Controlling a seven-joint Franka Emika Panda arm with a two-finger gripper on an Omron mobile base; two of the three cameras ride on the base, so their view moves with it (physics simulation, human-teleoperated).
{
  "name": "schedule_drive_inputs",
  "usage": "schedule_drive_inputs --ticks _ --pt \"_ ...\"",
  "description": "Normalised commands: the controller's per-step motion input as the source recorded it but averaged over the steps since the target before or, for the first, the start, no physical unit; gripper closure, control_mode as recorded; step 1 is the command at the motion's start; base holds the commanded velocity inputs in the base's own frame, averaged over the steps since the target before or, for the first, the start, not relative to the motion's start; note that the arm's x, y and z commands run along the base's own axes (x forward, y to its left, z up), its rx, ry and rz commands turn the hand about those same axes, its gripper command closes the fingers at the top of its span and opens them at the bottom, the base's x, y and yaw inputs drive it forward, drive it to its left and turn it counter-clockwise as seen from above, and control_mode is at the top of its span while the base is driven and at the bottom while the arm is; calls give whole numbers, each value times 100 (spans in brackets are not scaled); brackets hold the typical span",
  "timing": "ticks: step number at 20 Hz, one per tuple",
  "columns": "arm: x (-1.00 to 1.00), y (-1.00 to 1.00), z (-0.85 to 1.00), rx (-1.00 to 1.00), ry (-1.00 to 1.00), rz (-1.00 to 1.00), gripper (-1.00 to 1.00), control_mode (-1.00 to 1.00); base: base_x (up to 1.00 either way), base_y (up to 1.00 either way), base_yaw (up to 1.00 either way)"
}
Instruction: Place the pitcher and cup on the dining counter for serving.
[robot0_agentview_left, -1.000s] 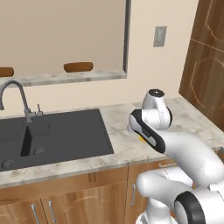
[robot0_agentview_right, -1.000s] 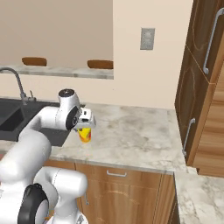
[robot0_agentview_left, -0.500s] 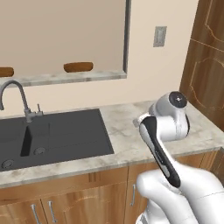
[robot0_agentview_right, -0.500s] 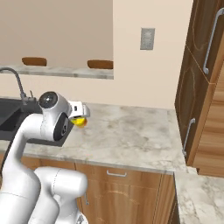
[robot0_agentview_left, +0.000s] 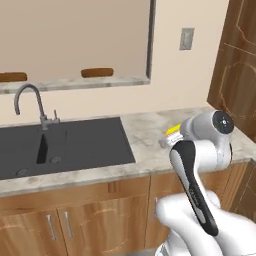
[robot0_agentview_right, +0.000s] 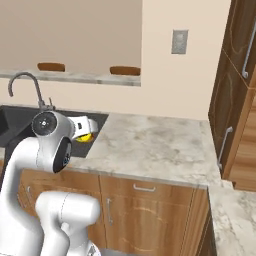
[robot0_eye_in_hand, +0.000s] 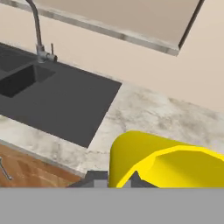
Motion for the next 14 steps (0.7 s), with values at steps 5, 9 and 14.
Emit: schedule_drive_inputs --ticks 5,9,14 --pt "0 0 0 0 0 0 100 100 -57 92 26" --pt "0 0 0 0 0 0 100 100 -6 100 26" --pt "0 0 0 0 0 0 100 100 0 100 27"
